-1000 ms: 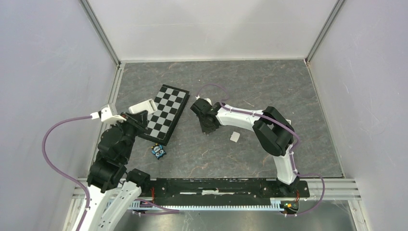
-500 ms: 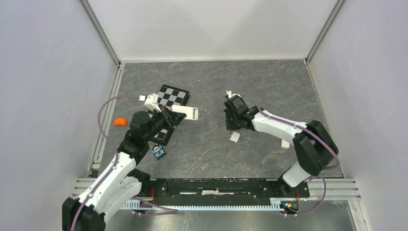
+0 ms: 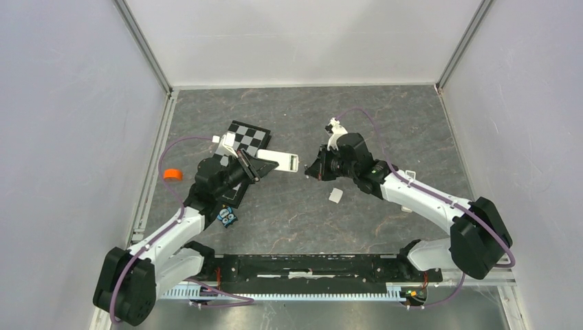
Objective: Load the batteries into the remote control
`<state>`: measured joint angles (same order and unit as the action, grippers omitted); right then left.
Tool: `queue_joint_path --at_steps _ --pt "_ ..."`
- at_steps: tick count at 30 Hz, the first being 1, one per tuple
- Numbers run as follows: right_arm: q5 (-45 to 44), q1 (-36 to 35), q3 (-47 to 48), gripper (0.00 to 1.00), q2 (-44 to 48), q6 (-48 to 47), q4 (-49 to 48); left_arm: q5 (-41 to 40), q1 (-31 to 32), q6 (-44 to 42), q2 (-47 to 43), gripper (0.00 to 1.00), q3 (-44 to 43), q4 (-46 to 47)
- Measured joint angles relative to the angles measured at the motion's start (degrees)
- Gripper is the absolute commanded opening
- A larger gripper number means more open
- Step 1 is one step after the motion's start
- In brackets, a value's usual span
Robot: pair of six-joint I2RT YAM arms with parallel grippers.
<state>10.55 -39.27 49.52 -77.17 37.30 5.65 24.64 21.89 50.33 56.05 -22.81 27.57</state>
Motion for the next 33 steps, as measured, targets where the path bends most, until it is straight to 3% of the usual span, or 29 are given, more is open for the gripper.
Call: queue_joint_path --at_steps 12,21,27,33 --pt "6.4 0.0 1.7 0.03 -1.2 2.7 -6.4 -0.6 0.0 3.3 1.7 0.02 0.4 1.1" --pt "7.0 0.0 6.6 0.07 -6.2 3.8 -3.8 -1.0 -0.1 4.1 1.7 0.02 0.7 1.9" --pt "6.9 0.1 7.6 0.18 -7.5 4.9 -0.7 -1.7 -0.1 4.1 1.7 0.02 1.0 1.6" --pt "7.2 0.1 8.3 0.19 -8.3 6.0 0.2 -1.7 -0.1 4.3 1.7 0.02 1.1 1.5"
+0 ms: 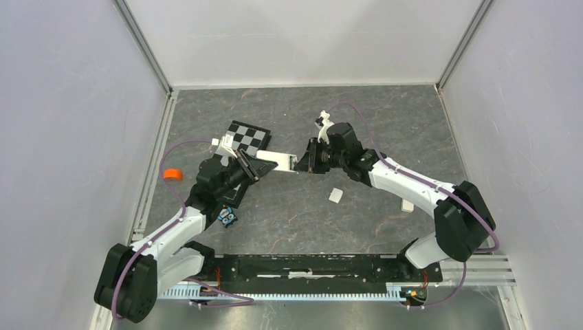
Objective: Load the batteries into the remote control
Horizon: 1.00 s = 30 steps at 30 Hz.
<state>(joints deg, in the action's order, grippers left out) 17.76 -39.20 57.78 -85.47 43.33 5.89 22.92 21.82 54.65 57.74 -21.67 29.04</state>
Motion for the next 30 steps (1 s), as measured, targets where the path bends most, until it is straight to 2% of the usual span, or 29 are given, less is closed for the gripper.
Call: queue_joint_path --at_steps 13,25,30 --pt "0.2 0.3 0.0 0.2 -0.1 3.6 -0.1 -0.4 0.0 2.4 0.0 0.02 0.0 -0.8" --pt "0.5 0.6 0.6 0.34 -2.5 8.9 0.5 -1.4 0.0 5.4 0.9 0.02 0.0 -3.2" --pt "0.5 0.6 0.6 0.46 -2.5 10.1 0.0 -1.4 0.0 6.4 1.0 0.02 0.0 -3.2"
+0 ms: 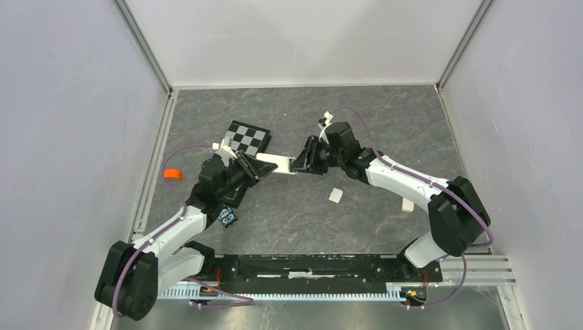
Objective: Load the batteries into the remote control
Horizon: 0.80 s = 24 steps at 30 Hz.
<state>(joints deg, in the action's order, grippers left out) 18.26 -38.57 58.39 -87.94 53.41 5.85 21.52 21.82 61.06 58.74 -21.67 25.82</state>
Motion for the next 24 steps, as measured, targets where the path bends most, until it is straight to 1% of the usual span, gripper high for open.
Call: queue_joint_path --at_steps 3,6,10,14,16,19,21,22,23,24 --pt "-0.1 0.0 0.0 0.59 0.0 0.6 -1.1 0.0 0.0 0.3 0.0 0.02 0.0 0.0" --pt "-0.3 0.1 -0.9 0.69 0.8 0.7 -3.6 0.1 0.0 0.4 0.0 0.02 0.0 -0.2" --pt "-0.3 0.5 -3.8 0.76 4.0 0.6 -7.0 0.6 0.0 0.4 0.0 0.02 0.0 -1.4" --pt "-0.3 1.4 -7.0 0.81 7.8 -1.2 -10.3 2.2 -0.5 1.1 0.0 0.02 -0.3 -3.6" --pt "-0.4 1.9 -8.4 0.88 9.7 -3.6 -11.7 4.2 -1.0 1.8 0.2 0.02 -0.8 -4.4" --pt "-0.6 2.6 -9.2 0.97 12.8 -10.0 -12.2 9.0 -2.3 2.8 1.5 0.02 -2.5 -4.7" --pt "-0.7 3.0 -9.1 0.98 14.3 -14.7 -12.0 13.5 -3.5 3.0 2.8 0.02 -4.2 -4.8" --pt "-0.6 3.1 -9.0 0.98 15.2 -17.7 -11.5 17.2 -4.2 3.0 4.0 0.02 -5.6 -4.9" --pt "-0.2 3.3 -8.9 0.98 15.9 -20.3 -11.0 18.0 -4.6 3.0 4.3 0.02 -6.0 -4.9" --pt "0.3 3.4 -8.8 0.98 16.4 -22.0 -10.8 20.8 -5.2 3.0 5.2 0.02 -7.0 -4.9"
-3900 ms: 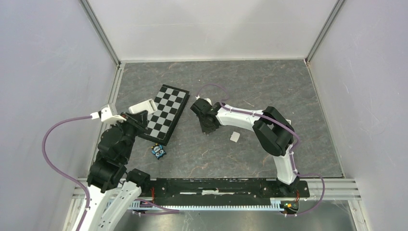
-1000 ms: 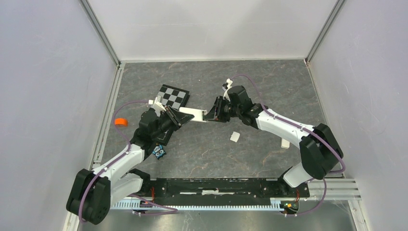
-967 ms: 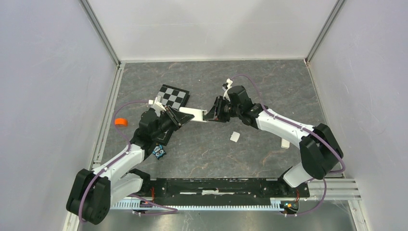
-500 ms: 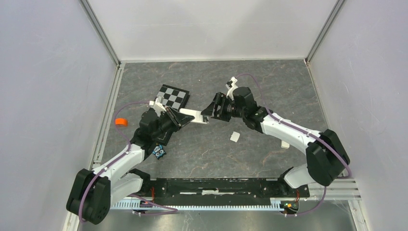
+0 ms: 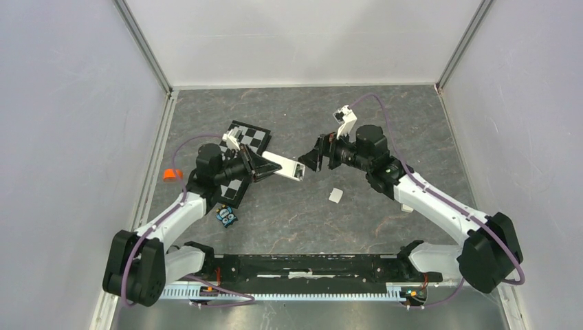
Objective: Load the batteries into the remote control
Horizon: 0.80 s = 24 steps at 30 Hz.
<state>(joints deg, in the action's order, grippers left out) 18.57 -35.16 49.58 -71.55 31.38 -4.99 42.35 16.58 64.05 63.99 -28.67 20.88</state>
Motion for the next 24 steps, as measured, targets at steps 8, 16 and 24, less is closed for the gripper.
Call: queue_joint_path --at_steps 8,16,24 --pt "14.0 0.3 0.7 0.98 0.4 -11.9 1.3 14.6 -2.4 -0.4 7.0 0.02 -4.5 -0.9" --pt "25.0 0.3 2.7 0.98 -5.9 -18.4 7.5 21.3 -2.6 -8.2 7.6 0.02 -10.4 -9.7" --pt "29.5 0.3 3.0 0.98 -7.1 -19.3 8.1 22.4 -2.7 -12.1 9.9 0.02 -11.6 -14.8"
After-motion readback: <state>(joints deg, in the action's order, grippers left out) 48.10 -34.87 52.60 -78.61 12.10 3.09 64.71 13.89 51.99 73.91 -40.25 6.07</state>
